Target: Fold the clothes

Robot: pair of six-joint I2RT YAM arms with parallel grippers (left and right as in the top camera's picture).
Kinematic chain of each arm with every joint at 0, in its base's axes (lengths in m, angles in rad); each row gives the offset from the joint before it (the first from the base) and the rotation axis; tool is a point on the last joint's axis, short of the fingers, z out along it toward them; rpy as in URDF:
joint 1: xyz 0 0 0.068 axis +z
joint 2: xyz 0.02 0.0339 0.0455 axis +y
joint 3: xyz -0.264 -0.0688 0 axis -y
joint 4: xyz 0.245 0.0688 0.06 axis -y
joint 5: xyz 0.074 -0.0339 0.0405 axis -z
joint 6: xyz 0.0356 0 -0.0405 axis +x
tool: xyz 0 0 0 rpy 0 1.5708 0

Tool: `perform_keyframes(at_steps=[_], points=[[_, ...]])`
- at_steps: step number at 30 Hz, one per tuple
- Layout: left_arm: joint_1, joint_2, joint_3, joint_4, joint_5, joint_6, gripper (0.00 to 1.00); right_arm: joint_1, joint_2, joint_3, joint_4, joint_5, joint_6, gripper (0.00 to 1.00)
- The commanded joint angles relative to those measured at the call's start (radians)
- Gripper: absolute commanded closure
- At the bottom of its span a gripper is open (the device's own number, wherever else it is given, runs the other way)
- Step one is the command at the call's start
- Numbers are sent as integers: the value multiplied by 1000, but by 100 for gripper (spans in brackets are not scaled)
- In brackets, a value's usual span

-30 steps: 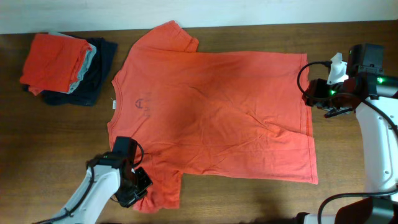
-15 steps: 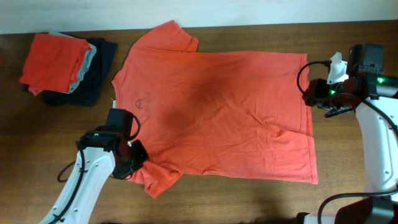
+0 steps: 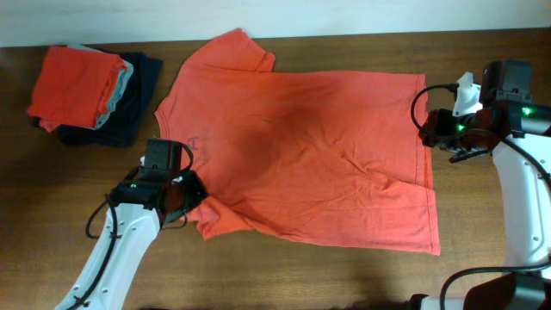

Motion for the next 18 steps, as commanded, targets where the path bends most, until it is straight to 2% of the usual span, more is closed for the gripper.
perform_keyframes(at_steps=[1,7,13,15,18], points=[[-3,34,13,21,-11,16,99,-4,2,14,2,-13,-10,44],[-3,113,13,36,-11,16,100,-4,2,14,2,-13,-10,44],[-3,172,13,148,-11,47,99,-4,2,14,2,-13,-10,44],[-3,174,13,193,-12,91,84,-4,2,14,2,-13,-10,44],[-3,174,15,269,-12,169,68,-4,2,14,2,-13,-10,44]])
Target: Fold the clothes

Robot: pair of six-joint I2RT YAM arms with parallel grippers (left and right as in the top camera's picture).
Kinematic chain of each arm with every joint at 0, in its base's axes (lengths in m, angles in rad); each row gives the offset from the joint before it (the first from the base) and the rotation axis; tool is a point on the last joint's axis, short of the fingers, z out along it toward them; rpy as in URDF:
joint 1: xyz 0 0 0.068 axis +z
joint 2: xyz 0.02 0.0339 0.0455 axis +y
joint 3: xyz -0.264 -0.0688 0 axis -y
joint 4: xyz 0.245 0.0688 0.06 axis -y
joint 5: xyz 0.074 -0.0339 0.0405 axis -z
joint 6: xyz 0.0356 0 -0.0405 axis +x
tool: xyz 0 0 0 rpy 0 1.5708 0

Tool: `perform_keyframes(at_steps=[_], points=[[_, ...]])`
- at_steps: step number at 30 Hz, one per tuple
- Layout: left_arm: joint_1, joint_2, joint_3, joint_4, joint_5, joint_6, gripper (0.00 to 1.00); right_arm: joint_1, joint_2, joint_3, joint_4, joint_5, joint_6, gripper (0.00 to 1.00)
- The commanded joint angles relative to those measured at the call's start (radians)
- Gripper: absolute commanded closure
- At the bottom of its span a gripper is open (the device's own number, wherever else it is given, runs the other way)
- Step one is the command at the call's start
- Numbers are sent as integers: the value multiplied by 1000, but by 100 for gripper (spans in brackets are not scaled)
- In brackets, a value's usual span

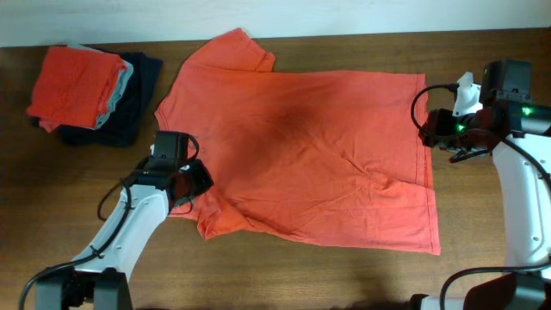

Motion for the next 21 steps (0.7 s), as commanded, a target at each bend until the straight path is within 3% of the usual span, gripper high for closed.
perform_keyframes(at_steps=[1,3,6,13,16,19,20,21], points=[[-3,3,17,56,-8,118,62,-4,2,14,2,-13,-10,44],[-3,3,34,76,-9,163,47,-4,2,14,2,-13,-10,44],[-3,-1,90,7,-8,182,36,-4,2,14,-2,-13,-10,44],[-6,-17,264,-512,-6,196,32,-4,2,14,-5,-13,-11,44],[-6,-16,269,-615,27,233,28,-4,2,14,-5,-13,-11,44],[-6,-15,245,-650,46,233,13,-4,2,14,-5,-13,-11,44],[-6,-14,232,-650,49,233,4,-4,2,14,-5,-12,-11,44],[-6,-14,219,-645,48,233,3,-4,2,14,-5,-12,-11,44]])
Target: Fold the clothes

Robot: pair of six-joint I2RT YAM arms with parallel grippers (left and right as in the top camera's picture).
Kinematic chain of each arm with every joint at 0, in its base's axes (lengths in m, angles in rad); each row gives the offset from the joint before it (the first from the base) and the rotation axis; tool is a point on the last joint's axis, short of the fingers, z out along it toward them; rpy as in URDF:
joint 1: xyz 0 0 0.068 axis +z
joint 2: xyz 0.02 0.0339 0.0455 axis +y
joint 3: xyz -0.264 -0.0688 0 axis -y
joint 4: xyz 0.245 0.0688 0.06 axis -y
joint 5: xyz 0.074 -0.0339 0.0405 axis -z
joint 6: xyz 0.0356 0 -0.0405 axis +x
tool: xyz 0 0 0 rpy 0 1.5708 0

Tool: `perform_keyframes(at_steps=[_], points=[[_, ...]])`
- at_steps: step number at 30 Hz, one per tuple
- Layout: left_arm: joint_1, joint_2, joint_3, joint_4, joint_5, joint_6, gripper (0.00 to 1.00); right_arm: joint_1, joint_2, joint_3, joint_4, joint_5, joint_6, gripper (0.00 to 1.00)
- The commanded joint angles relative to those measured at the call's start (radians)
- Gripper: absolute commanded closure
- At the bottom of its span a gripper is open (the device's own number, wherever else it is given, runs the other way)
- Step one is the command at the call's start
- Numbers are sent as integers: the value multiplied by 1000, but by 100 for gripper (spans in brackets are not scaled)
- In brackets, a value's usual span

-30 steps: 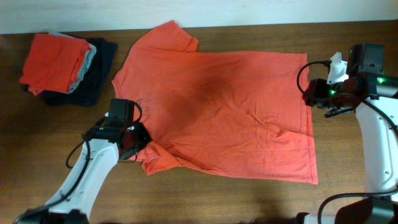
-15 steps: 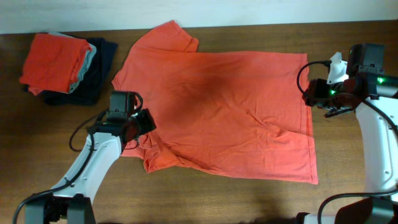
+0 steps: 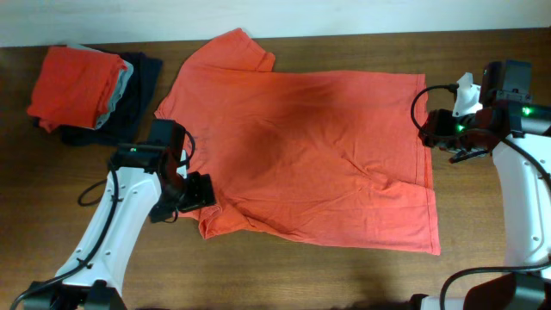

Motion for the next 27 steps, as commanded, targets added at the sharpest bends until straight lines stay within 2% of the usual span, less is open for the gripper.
perform_keyframes(at_steps=[1,3,4,5,7,11,17,27], points=[[-4,-7,-43,8,24,19,3,-4,2,14,-1,-12,-13,44],[-4,-4,-72,26,30,19,11,-4,2,14,-1,-12,-29,44],[-4,-4,-89,34,37,19,22,-4,2,14,-1,-12,-30,44],[-4,-3,-105,43,44,19,29,-4,2,14,-1,-12,-30,44],[-4,-3,-135,60,55,19,37,-4,2,14,-1,-12,-30,44],[-4,-1,-180,93,101,19,41,-4,2,14,-1,-12,-30,44],[-4,1,-211,112,102,19,41,-4,2,14,-1,-12,-30,44],[-4,1,-305,240,97,11,41,-4,2,14,-5,-12,-30,44]])
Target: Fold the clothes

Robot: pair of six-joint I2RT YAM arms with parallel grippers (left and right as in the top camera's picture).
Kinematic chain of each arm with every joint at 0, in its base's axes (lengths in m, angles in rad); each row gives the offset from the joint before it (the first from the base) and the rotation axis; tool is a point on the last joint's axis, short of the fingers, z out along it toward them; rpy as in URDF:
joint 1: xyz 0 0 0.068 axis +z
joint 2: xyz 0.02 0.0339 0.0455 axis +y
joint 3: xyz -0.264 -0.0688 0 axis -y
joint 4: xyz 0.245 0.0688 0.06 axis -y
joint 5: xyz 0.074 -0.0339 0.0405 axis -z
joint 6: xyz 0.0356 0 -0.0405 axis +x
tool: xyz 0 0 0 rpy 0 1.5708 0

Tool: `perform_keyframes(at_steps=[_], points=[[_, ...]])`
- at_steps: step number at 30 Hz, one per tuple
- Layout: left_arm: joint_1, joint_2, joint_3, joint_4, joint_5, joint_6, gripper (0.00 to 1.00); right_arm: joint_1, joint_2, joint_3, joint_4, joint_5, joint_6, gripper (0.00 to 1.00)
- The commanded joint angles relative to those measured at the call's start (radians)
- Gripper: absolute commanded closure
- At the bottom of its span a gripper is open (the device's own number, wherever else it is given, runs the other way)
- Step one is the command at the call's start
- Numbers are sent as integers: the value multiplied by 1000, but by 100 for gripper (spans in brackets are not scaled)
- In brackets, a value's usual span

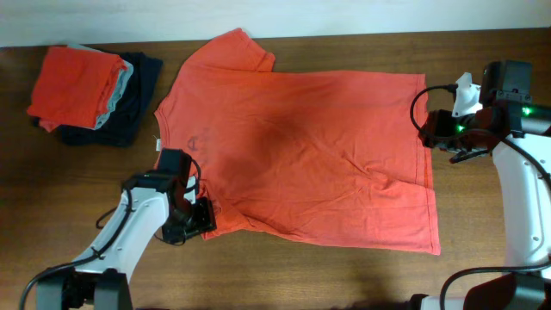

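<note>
An orange T-shirt (301,155) lies spread flat across the table, collar to the left and hem to the right. Its far sleeve (232,52) points toward the back edge. Its near sleeve (228,220) points toward the front. My left gripper (201,220) sits low at the left edge of the near sleeve, covering the sleeve's corner; its jaws cannot be made out from above. My right gripper (428,131) hovers by the hem's far right side, its jaws also unclear.
A stack of folded clothes (82,82), orange on top of grey and dark navy, sits at the back left corner. Bare wooden table (327,275) runs along the front edge. The white right arm (525,207) stands at the right border.
My left gripper has shifted toward the front edge, from the near sleeve's upper left side to its lower left corner, and the wrist has swung closer to the shirt. The right arm and shirt look unchanged.
The left gripper was first at the near sleeve's left edge, then slightly farther back by the shoulder seam, then at the sleeve again with the arm swung out left. Now it rests at the sleeve's lower corner. The right gripper stayed by the hem throughout.
</note>
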Motion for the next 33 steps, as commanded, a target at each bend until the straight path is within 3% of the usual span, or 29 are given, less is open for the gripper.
perform_keyframes(at_steps=[1,22,27,33], points=[[-4,1,-19,14,3,1,41,-4,2,14,-3,-12,-8,44],[-42,23,-63,115,-24,1,42,-4,2,14,-2,-12,-8,44],[-43,23,-63,122,-23,1,60,-4,2,14,-1,-12,-8,44],[-43,23,-63,122,-23,1,70,-4,2,14,-3,-12,-8,44]])
